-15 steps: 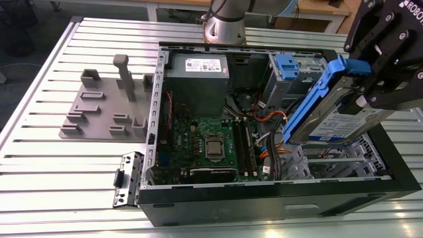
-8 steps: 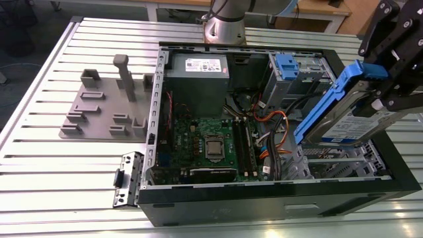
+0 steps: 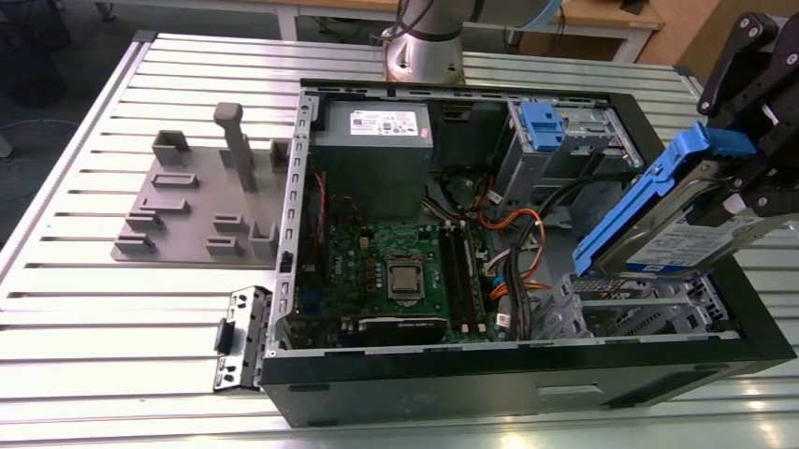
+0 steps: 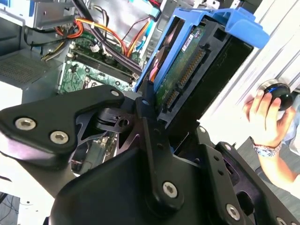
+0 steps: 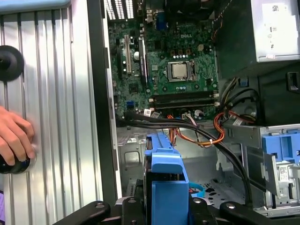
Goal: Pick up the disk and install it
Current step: 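Pick up the disk, then insert the disk into the insertion slot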
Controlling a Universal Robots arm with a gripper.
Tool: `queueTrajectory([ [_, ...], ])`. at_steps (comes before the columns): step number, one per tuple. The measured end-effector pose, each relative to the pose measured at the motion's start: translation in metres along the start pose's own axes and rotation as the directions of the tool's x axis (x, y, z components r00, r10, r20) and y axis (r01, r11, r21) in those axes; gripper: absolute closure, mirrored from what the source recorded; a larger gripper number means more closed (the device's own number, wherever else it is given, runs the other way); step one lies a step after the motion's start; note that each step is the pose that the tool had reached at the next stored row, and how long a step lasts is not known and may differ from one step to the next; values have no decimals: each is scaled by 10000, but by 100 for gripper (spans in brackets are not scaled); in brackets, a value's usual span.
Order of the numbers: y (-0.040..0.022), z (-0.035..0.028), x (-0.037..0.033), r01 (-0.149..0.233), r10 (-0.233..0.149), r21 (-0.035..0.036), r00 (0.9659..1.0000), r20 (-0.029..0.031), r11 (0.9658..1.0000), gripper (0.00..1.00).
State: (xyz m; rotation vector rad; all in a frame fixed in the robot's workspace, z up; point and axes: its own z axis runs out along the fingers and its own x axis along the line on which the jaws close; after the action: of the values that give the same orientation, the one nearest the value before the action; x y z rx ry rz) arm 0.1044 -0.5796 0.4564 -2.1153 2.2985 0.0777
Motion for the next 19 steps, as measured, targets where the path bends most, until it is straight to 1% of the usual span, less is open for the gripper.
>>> queueTrajectory([
  [2,-9,10,-1,0,0,0,10000,-1,10000,64],
  [4,-37,27,-1,-1,1,-1,10000,2,10000,64],
  [8,-182,43,-12,-1,1,-6,10000,1,10000,64],
  [10,-226,52,-16,0,0,-7,10000,2,10000,64],
  [19,-233,58,-16,-1,1,-7,10000,0,10000,64],
])
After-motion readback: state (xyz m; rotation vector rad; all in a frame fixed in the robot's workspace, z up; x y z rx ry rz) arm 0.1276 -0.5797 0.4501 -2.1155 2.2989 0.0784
